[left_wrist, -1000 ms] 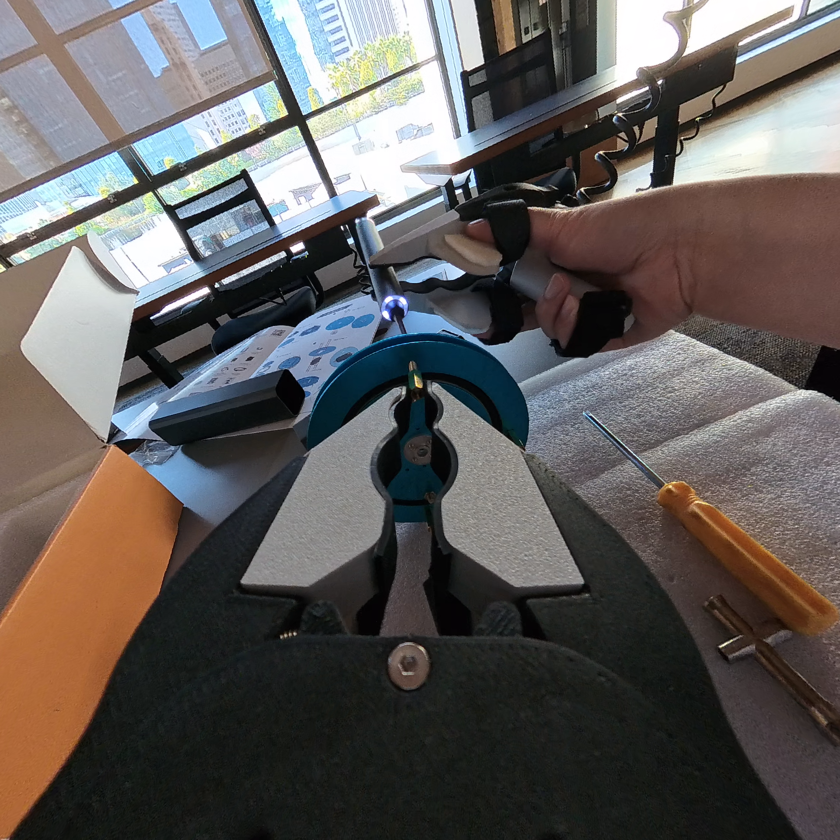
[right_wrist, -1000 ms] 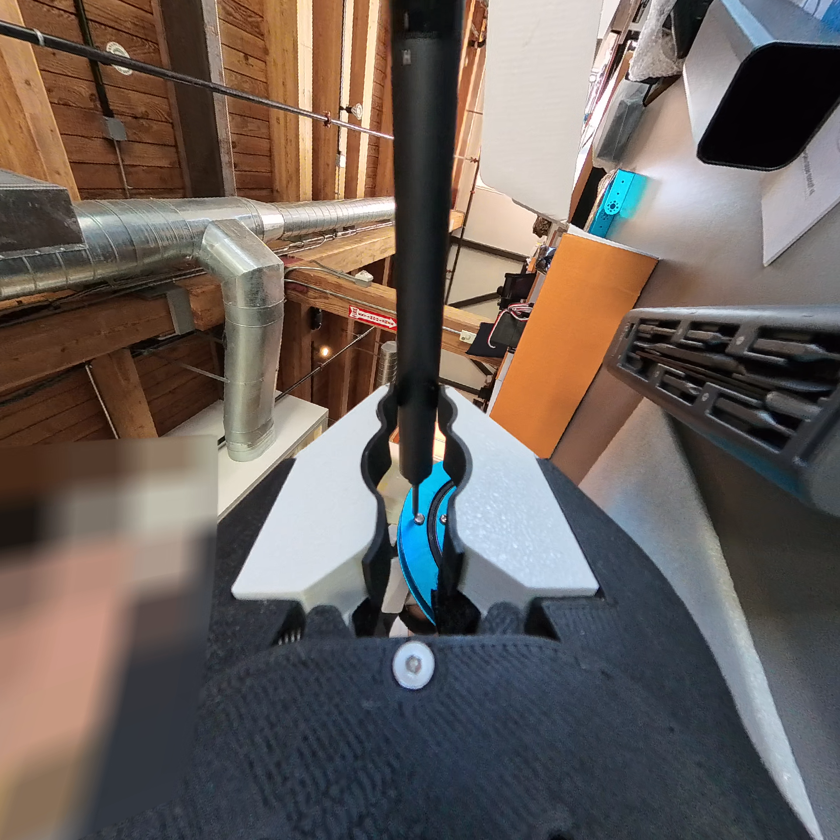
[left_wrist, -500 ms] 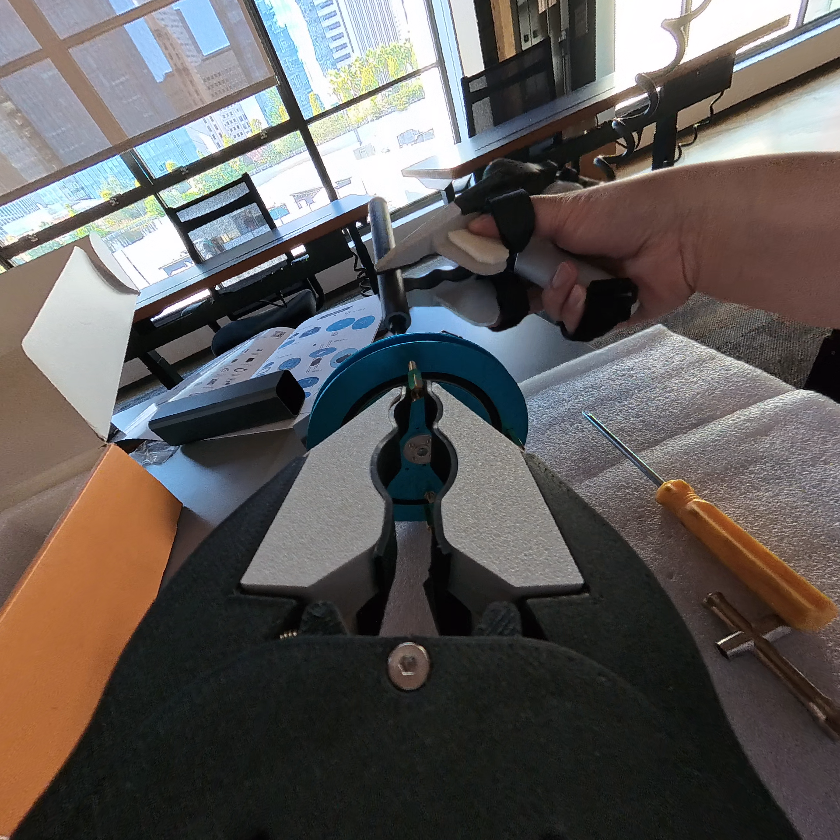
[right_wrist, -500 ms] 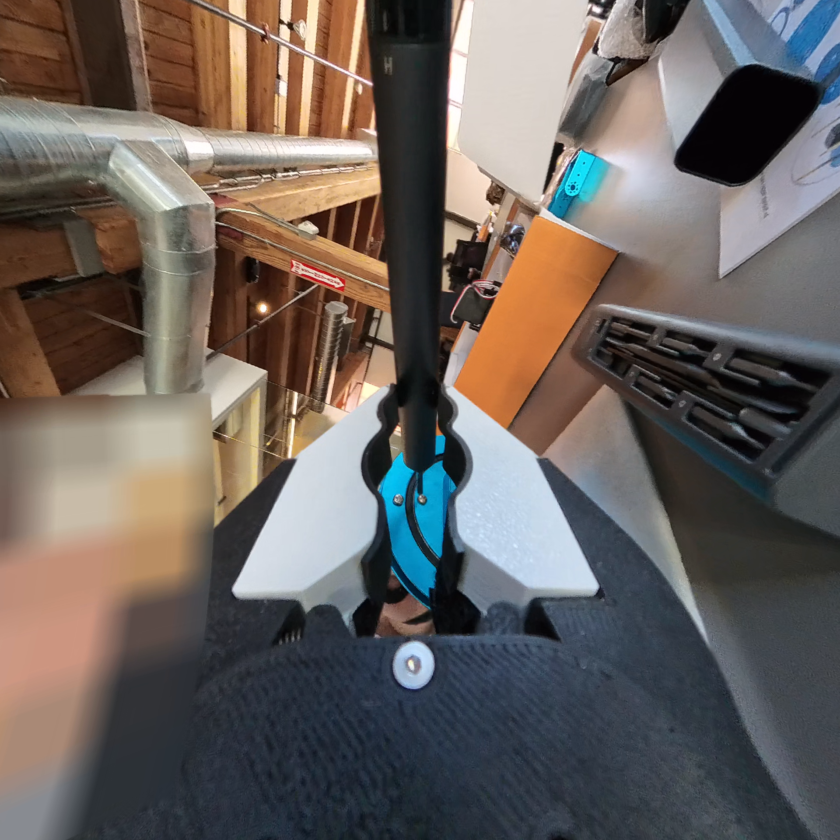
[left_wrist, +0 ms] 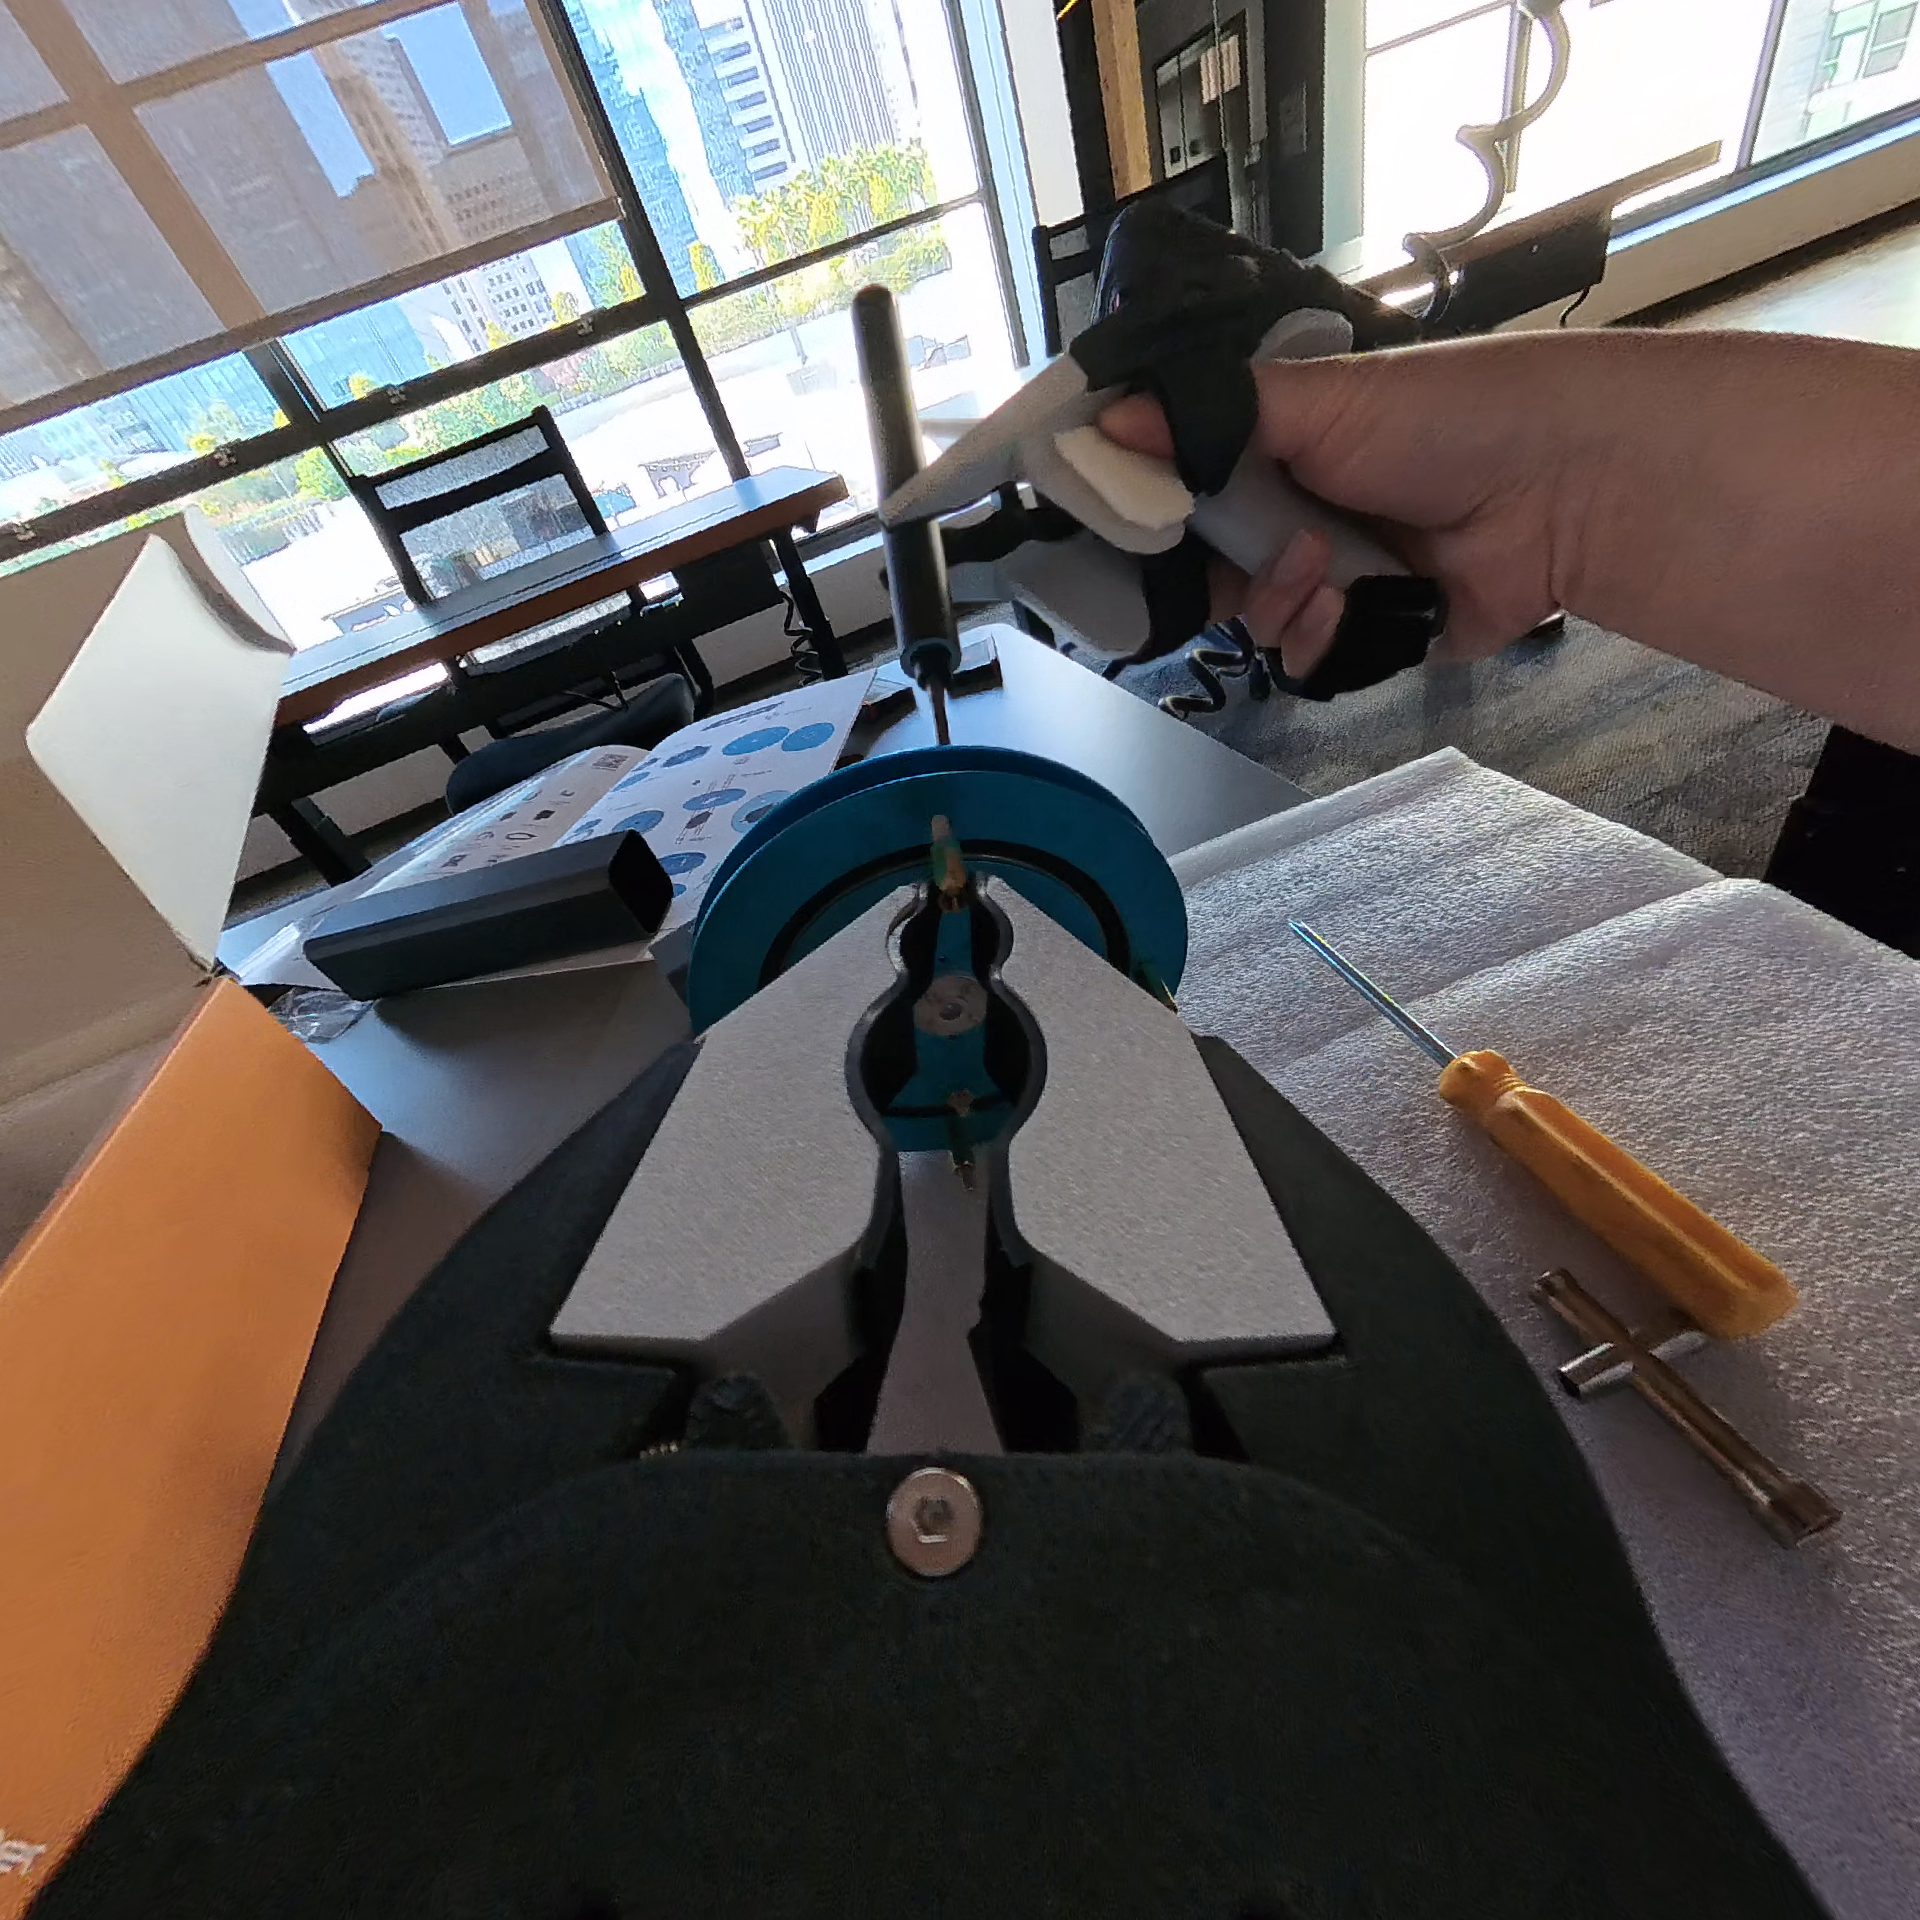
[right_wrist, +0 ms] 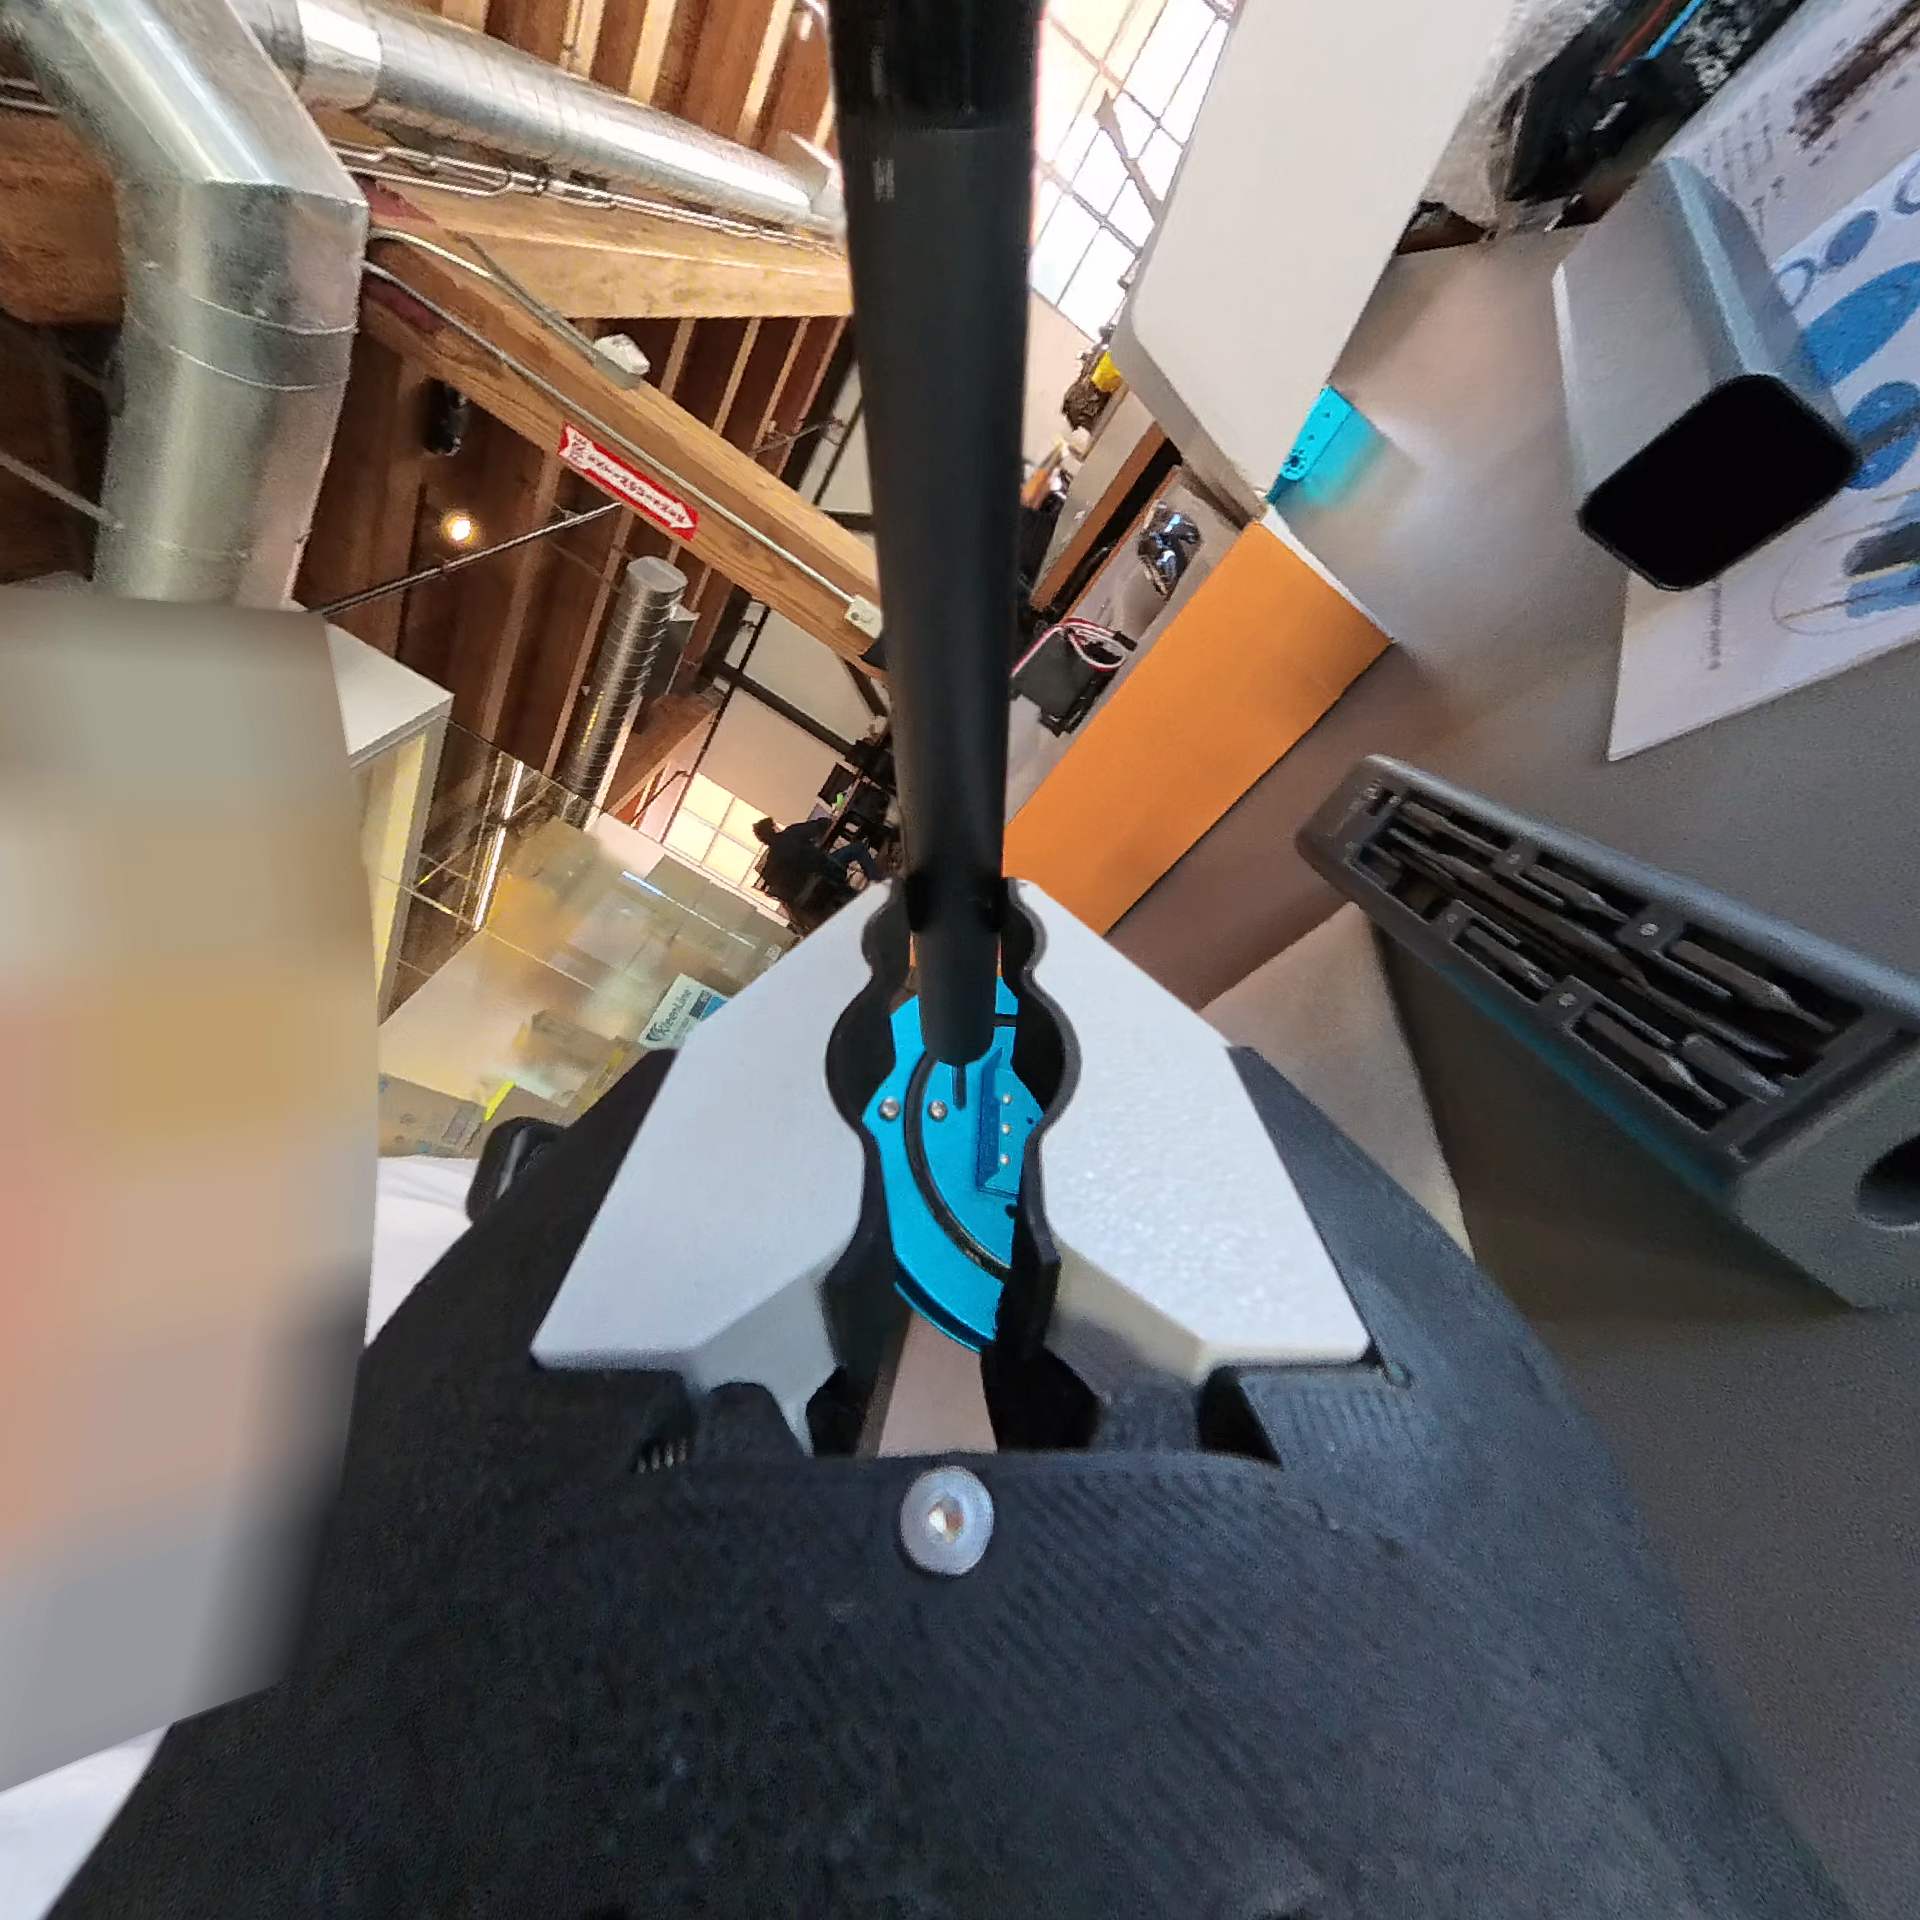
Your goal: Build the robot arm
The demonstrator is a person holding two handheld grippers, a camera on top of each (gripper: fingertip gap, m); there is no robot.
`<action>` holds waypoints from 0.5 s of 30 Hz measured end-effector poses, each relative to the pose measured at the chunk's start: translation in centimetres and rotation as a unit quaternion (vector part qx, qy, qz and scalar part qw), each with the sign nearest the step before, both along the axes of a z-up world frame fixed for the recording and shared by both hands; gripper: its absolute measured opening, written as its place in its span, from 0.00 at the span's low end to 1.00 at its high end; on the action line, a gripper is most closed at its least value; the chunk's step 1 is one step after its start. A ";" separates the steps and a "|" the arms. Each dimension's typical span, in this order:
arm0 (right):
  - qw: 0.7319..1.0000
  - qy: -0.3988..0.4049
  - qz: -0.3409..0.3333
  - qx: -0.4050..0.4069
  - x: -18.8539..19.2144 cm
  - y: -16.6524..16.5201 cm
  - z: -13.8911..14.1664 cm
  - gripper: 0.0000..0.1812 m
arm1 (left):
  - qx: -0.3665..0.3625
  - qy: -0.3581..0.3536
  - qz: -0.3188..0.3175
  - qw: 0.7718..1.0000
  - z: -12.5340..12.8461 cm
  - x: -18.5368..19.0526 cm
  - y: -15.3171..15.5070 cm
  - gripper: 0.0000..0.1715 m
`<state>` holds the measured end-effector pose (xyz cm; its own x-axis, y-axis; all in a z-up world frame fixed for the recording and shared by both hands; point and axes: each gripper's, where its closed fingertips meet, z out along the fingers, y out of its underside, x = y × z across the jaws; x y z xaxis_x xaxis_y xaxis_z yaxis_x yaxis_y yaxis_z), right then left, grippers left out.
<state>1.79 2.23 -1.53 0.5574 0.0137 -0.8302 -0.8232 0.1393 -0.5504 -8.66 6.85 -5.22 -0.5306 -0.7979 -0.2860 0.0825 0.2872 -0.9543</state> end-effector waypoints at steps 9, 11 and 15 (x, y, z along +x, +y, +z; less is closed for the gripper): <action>0.994 -0.094 0.021 -0.045 -0.8 0.5 -0.9 0.09 | -0.025 0.000 0.003 1.000 0.1 0.3 0.5 0.02; 0.988 -0.136 0.027 -0.061 -1.1 0.5 -0.4 0.09 | -0.028 -0.001 0.003 1.000 0.1 0.3 0.6 0.02; 0.964 -0.198 0.038 -0.176 -0.9 0.4 -1.8 0.09 | -0.026 -0.004 0.002 1.000 0.1 0.3 0.5 0.02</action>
